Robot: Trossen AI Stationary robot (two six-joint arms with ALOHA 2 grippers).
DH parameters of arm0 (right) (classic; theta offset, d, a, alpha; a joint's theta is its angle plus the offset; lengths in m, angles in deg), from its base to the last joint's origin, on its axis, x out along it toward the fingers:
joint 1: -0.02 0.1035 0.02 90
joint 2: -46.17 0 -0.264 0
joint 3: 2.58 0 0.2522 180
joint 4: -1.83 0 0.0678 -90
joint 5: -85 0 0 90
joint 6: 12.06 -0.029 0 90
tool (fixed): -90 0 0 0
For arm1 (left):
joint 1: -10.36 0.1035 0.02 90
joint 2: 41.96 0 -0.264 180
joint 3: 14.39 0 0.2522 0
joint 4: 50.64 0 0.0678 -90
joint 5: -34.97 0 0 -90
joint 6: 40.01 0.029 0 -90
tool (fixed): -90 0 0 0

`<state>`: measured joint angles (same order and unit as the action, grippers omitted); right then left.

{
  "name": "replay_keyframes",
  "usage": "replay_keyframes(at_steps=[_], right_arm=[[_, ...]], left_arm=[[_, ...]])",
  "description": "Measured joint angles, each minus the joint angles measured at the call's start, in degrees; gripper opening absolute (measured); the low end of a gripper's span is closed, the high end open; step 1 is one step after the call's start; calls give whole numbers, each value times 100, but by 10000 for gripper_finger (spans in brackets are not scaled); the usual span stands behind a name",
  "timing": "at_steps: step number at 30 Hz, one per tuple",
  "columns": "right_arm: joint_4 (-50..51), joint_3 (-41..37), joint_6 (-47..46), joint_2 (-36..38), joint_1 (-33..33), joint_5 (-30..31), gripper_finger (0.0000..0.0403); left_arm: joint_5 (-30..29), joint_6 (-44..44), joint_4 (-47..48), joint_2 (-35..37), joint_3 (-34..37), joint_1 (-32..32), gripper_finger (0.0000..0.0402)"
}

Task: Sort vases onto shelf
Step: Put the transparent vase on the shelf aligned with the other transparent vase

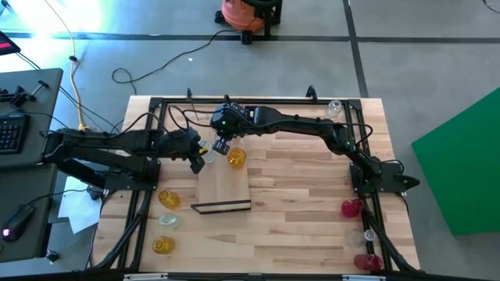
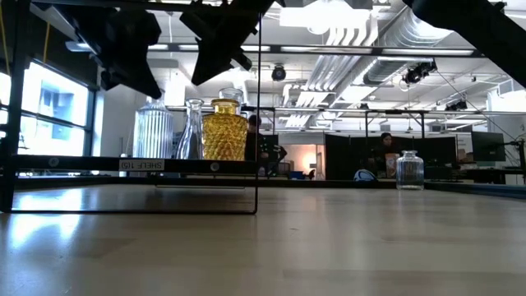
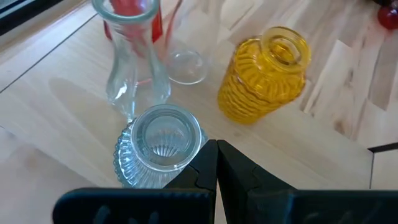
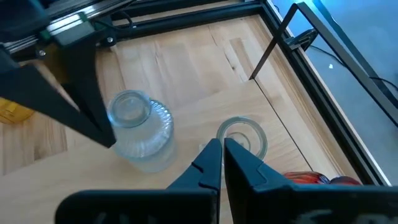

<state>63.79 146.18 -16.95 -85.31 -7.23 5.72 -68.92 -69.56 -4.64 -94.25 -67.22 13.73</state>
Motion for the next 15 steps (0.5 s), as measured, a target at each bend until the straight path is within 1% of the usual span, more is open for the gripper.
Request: replay_keyframes(at_steps=[15], right_arm=[[4,0,121,0,0,-21,0]], left_arm=[[159,239,13,0,0,472,0]])
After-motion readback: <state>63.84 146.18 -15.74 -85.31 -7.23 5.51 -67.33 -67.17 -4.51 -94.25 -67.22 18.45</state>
